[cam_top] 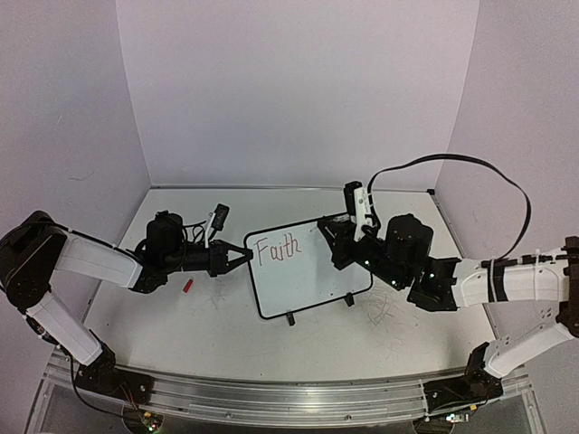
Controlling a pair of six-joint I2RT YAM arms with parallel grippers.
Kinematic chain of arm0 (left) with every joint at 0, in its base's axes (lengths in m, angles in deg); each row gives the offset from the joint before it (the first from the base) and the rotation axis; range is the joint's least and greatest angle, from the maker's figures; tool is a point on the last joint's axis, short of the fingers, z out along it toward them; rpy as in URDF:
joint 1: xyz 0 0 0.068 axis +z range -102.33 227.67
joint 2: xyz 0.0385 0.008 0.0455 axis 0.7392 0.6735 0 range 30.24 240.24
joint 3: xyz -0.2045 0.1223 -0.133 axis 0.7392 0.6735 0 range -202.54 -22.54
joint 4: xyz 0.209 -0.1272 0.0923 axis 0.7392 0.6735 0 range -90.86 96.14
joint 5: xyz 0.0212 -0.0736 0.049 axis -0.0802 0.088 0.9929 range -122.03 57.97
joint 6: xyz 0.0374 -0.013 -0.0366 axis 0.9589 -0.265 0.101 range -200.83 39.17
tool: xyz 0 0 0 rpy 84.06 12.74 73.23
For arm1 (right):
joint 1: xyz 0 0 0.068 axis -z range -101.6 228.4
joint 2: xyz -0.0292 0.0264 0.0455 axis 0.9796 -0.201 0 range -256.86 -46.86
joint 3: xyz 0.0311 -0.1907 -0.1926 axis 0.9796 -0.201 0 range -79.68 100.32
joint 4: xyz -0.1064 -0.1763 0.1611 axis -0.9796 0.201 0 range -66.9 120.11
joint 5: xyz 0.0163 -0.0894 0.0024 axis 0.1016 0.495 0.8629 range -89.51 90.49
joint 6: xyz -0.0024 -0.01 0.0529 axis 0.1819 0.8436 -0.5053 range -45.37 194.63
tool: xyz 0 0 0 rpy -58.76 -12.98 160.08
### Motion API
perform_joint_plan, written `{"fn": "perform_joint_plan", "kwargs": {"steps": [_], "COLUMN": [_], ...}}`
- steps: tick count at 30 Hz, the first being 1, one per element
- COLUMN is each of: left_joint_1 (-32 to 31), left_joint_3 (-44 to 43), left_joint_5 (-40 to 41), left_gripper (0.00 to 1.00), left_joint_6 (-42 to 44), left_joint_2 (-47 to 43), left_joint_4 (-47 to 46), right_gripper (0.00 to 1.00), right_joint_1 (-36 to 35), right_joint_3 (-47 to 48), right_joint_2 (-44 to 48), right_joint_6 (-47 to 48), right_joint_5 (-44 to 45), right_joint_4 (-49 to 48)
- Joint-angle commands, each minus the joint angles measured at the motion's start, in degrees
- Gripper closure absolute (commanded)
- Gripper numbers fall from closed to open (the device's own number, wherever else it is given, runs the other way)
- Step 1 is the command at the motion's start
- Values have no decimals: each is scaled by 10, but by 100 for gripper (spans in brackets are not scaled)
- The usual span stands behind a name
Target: Write a sentence on the whiteboard
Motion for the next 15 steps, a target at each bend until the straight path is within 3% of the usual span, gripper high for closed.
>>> {"fn": "perform_joint_plan", "kwargs": {"steps": [1,6,15], "left_joint_1": [-1,-1,-1], "left_joint_3": [-8,-7,-5], "left_joint_5": [-2,5,15], "left_gripper": [100,100,100], "left_joint_6": [10,12,11], "left_joint_2": [-18,-24,-25], "left_joint_4": [-6,-5,-2], "right_gripper": [100,100,100], "right_joint_1": [14,13,14], "right_joint_3": [32,55,26], "right_joint_2": [-30,-73,-78], "right_joint_6": [51,51,51], "right_joint_5": [-48,-82,-39], "right_joint_4": [-22,-44,-43]}}
